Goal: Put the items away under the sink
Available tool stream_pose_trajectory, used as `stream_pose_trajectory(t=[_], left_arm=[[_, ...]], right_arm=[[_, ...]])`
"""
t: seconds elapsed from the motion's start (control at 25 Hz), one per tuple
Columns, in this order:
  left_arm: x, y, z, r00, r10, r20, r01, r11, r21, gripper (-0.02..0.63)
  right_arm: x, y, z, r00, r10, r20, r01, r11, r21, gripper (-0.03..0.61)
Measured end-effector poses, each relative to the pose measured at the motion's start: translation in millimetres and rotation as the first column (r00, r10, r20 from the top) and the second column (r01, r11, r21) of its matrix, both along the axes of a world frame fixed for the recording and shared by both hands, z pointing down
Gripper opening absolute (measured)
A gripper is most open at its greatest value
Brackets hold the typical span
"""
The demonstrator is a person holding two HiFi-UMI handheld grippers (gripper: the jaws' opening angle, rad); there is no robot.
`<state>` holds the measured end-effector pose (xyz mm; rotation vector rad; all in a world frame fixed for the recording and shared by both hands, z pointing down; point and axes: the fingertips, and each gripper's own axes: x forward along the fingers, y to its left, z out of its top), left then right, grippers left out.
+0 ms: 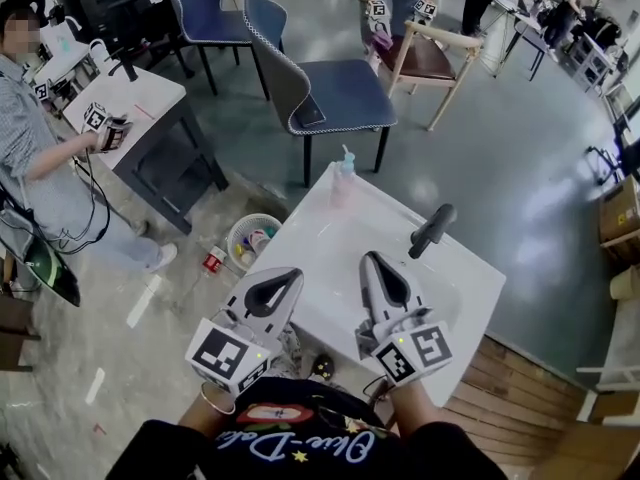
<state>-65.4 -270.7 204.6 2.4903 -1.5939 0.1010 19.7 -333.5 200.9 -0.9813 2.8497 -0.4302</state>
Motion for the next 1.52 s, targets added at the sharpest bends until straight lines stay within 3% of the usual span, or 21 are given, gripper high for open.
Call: stream_pose_trajectory(t=[0.2,0.36,0.64,1.52], left_arm=[[-8.8,-8.9,-0.3,1.000,-0.004,0.001,0.004,1.000,0.000,0.008],[-16.7,-16.7,-4.2,1.000,-0.015,0.011,0.015,1.000,0.009,0.008],[-27.6,-29.2,-9.6,0.999,-0.033,0.007,0.033,0.999,0.025,0.008],[-64.7,-49.3,-4.7,0.997,-0.077,0.007,0.077,0.997,0.010,0.008]], right_arm=[[-4.6,-11.4,6.5,1.000,0.014,-0.005,-0.014,1.000,-0.003,0.011],[-13.9,-21.3,16.1,0.999,-0.007,-0.047,0.006,1.000,-0.006,0.078],[-22.4,-42.9,27.0,0.995,0.015,-0.098,-0.014,1.000,0.015,0.110],[-48.7,-106.3,75.7,0.976,0.060,-0.208,-0.057,0.998,0.017,0.159]])
